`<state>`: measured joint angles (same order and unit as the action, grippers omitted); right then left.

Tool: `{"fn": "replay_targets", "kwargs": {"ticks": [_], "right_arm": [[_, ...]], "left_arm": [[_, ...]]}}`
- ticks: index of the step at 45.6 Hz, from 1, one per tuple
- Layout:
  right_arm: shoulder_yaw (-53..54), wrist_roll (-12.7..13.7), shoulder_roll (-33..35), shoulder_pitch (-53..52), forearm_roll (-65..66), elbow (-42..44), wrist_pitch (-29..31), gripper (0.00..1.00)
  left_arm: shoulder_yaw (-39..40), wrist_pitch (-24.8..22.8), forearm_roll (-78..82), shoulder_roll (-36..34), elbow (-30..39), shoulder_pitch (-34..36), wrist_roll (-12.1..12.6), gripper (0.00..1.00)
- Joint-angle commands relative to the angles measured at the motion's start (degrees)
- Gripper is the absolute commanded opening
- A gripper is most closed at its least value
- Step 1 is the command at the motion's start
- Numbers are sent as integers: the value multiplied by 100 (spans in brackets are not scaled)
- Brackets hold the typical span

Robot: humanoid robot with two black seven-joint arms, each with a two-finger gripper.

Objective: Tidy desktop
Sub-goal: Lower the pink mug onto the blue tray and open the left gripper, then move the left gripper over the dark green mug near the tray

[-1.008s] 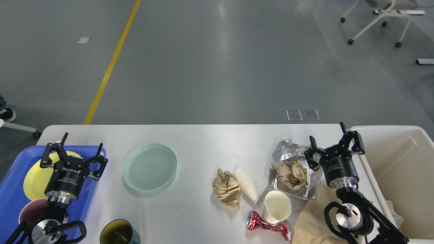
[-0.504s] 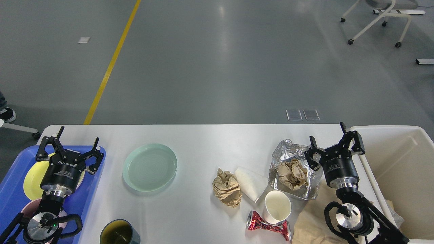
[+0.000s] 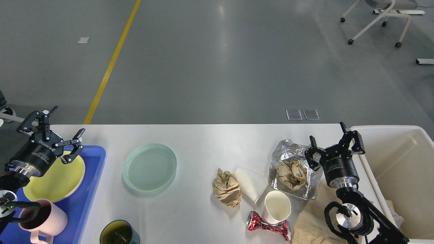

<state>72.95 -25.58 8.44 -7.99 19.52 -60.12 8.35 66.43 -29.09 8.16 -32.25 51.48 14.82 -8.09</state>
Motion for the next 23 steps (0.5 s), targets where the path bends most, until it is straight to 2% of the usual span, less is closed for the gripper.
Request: {"fn": "replay_targets", "kwargs": {"ticks": [1,5,9,18,23], "right_arm": [[0,0,0,0,-1,0,0,100],[0,0,-9,0,-1,0,0,100],[0,0,-9,0,-1,0,0,100],[0,0,0,0,-1,0,0,100],[0,0,0,0,-1,0,0,100]], "left_arm": [[-1682,-70,46,-1089,-50,775,54,97],[-3264,-105,63,-1731,-50,1750,36,97],[-4890,-105,63,-1987,-50,2892,27,97],[-8327,-105,63,-2005,-24,5397,62,97],[-10120,-114,72,-1786,73,6426,36,97]]}}
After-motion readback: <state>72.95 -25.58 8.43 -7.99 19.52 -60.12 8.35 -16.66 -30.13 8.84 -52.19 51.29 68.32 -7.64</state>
